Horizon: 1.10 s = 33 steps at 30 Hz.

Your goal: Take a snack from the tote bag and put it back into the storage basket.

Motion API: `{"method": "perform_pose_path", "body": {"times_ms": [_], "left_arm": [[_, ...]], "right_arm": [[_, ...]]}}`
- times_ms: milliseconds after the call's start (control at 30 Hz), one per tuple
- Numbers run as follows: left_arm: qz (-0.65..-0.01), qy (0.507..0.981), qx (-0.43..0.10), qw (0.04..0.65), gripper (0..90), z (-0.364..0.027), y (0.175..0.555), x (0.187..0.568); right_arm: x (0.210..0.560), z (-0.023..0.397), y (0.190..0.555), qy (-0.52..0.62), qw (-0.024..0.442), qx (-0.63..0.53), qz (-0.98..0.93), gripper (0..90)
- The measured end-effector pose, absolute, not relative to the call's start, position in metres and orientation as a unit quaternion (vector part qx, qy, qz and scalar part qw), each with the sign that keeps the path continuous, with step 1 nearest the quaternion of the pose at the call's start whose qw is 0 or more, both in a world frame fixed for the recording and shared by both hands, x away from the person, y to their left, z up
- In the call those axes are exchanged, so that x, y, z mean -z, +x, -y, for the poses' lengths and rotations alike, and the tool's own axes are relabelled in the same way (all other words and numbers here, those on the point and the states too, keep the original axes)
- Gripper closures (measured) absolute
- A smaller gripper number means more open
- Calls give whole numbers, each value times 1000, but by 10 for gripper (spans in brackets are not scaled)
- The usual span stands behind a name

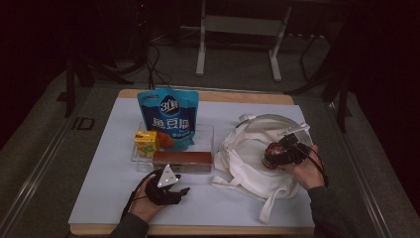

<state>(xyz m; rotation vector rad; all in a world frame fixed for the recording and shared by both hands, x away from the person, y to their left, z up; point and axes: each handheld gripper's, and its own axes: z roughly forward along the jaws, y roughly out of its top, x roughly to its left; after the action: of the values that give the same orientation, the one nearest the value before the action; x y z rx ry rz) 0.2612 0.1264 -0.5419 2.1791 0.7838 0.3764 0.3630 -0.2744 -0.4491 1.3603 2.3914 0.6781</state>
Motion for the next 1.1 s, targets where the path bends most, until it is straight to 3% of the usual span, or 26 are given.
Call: {"method": "perform_pose_path", "body": {"times_ms": [1100], "left_arm": [[-308,856,-148,387,430,-126,261,542]], "right_arm": [[414,251,352,436,153,-258,-848,255]]}}
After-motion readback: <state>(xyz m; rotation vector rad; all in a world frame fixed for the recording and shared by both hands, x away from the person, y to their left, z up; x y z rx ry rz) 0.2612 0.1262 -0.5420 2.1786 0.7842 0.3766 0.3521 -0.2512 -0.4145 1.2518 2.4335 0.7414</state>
